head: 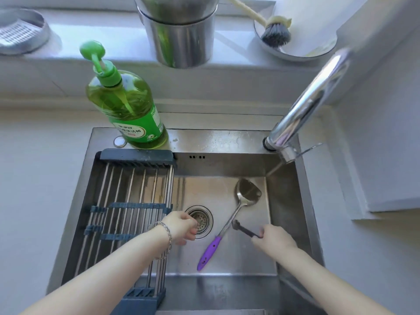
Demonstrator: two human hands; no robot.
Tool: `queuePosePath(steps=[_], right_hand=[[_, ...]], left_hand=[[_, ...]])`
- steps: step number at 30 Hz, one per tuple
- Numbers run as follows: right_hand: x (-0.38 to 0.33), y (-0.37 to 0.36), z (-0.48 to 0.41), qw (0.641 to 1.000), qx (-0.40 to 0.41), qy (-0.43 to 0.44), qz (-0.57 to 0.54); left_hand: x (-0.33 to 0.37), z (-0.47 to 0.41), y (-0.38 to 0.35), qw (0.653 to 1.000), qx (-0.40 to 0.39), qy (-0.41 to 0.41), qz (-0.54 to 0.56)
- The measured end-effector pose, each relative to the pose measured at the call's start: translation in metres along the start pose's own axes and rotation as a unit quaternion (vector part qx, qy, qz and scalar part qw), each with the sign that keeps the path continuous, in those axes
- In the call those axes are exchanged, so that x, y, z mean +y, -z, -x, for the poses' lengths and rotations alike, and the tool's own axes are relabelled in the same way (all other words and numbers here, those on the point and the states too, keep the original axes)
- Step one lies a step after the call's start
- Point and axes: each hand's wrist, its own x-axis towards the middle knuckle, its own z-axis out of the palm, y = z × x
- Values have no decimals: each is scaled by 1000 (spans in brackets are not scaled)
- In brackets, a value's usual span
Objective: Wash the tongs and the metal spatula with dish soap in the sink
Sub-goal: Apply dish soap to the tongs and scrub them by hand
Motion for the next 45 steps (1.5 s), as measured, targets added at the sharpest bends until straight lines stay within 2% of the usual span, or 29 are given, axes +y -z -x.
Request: queuePosePath(steps=[3, 5, 8, 10, 13, 15, 20, 23, 25, 30, 34, 38, 45], right_hand=[[-28, 16, 33, 974, -29, 36, -222], [-54, 25, 57, 952, -50, 80, -291], [-86, 32, 86, 942, 10, 170, -291], [-100, 34, 102, 941, 60, 219, -250], [-116, 39, 121, 934, 67, 264, -230], [-125, 42, 131, 931, 49, 279, -231], [-145, 63, 142, 929, -2, 276, -247], [-163, 97, 137, 927, -4, 248, -282], [-184, 124, 129, 907, -16, 237, -348], [-251, 180, 111, 866, -66, 215, -447], [-292, 192, 100, 865, -135, 195, -443], [-323, 191, 92, 837, -179, 185, -483], [-340, 193, 79, 809, -171, 177, -534]], left_hand=[[3, 26, -9, 996, -53, 34, 59], [8, 41, -15, 995, -50, 6, 91], [19, 56, -20, 987, -38, -60, 145], [26, 65, -18, 985, 1, -120, 121], [31, 83, -9, 974, 58, -197, 95], [32, 93, -3, 970, 78, -219, 67], [30, 107, 34, 952, 185, -246, -3], [27, 113, 61, 960, 162, -226, -40], [26, 115, 77, 964, 156, -199, -86], [29, 126, 107, 942, 200, -189, -191], [30, 124, 115, 936, 210, -193, -204], [29, 117, 116, 942, 198, -204, -178], [30, 107, 118, 943, 187, -221, -165]])
